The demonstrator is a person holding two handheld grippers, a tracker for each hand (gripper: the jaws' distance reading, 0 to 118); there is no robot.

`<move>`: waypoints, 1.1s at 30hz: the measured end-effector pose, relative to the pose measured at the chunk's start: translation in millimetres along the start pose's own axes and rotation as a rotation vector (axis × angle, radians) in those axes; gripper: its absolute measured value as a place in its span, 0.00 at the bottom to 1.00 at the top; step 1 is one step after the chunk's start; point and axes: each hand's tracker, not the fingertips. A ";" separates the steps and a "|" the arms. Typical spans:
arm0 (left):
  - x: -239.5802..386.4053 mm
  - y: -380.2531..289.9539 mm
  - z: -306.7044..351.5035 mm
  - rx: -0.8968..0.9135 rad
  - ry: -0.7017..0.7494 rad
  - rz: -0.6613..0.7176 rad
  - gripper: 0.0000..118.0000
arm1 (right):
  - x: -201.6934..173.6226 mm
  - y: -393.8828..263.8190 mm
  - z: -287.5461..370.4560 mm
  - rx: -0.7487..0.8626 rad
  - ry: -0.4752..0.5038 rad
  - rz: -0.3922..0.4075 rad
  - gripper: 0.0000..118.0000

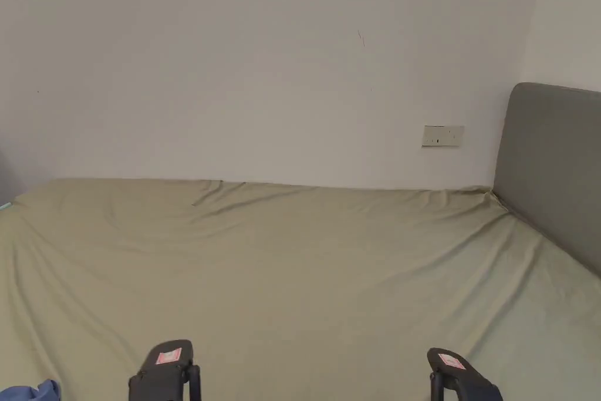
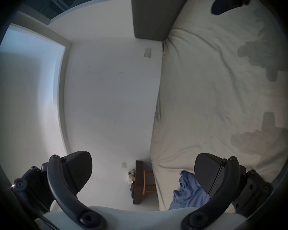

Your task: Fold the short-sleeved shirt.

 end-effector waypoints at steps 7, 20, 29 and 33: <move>-43.0 -13.0 -2.6 -0.046 -0.052 0.475 1.00 | 48.3 -35.1 2.1 0.102 0.024 -0.806 1.00; -92.3 -94.8 9.8 0.092 -0.029 1.613 1.00 | 75.3 -84.6 17.7 0.193 -0.113 -1.364 1.00; -94.5 -76.2 18.6 0.120 0.251 1.344 1.00 | 74.0 -75.4 14.5 0.171 -0.107 -1.316 1.00; -91.5 -77.7 16.6 0.149 0.202 1.408 1.00 | 74.1 -70.9 15.7 0.169 -0.114 -1.274 1.00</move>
